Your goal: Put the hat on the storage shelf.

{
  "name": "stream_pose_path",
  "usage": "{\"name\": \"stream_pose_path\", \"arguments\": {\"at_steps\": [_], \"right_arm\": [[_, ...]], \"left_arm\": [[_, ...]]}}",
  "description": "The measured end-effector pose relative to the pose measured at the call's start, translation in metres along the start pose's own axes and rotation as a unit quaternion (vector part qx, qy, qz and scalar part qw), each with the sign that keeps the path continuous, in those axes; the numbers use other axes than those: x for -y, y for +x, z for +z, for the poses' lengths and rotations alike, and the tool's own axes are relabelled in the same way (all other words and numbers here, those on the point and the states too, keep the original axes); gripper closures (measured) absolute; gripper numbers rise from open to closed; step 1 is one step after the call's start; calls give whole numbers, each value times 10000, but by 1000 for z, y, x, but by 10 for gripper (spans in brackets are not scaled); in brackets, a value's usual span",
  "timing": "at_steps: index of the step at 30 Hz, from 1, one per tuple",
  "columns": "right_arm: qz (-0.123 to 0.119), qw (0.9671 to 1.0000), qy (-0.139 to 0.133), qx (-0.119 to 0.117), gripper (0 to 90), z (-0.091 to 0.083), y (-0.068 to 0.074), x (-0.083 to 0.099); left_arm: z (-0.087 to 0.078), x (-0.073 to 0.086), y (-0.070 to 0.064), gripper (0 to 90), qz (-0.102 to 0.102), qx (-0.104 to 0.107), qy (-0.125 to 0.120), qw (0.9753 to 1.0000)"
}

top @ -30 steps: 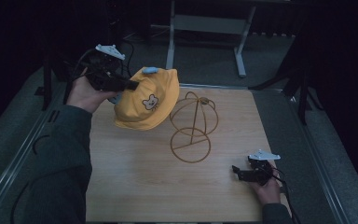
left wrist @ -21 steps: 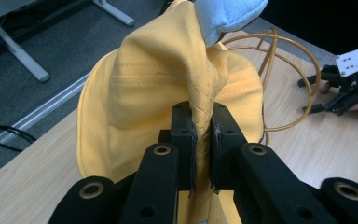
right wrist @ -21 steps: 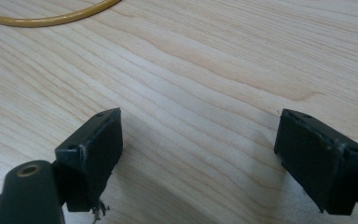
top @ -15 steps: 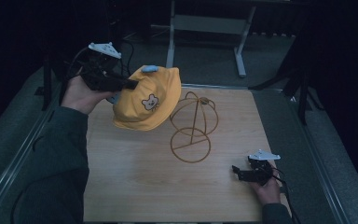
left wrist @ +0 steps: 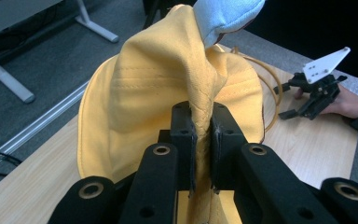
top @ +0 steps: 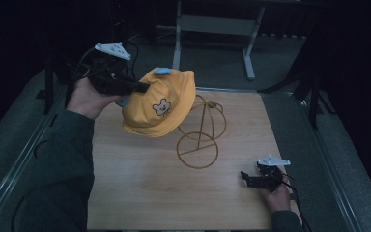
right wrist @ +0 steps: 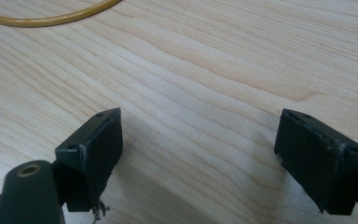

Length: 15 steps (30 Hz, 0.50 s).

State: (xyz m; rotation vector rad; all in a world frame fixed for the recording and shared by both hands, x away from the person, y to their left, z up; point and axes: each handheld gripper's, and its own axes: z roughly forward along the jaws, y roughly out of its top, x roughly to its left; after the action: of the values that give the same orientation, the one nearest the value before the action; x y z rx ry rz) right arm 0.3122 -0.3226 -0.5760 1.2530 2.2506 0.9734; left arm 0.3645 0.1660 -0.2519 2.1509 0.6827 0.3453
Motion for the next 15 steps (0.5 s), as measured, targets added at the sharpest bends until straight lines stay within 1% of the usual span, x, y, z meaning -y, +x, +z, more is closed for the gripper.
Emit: {"name": "stream_pose_path", "arguments": {"at_steps": [9,12,15], "right_arm": [[-2,10000,0,0,153,0,0,0],[-11,10000,-5,2,153,0,0,0],[-13,10000,-5,1,153,0,0,0]], "left_arm": [[10,-8,-6,818,72,126,7,9999],[16,-13,-10,818,107,191,-8,9998],[20,-16,-12,816,142,205,28,9997]]}}
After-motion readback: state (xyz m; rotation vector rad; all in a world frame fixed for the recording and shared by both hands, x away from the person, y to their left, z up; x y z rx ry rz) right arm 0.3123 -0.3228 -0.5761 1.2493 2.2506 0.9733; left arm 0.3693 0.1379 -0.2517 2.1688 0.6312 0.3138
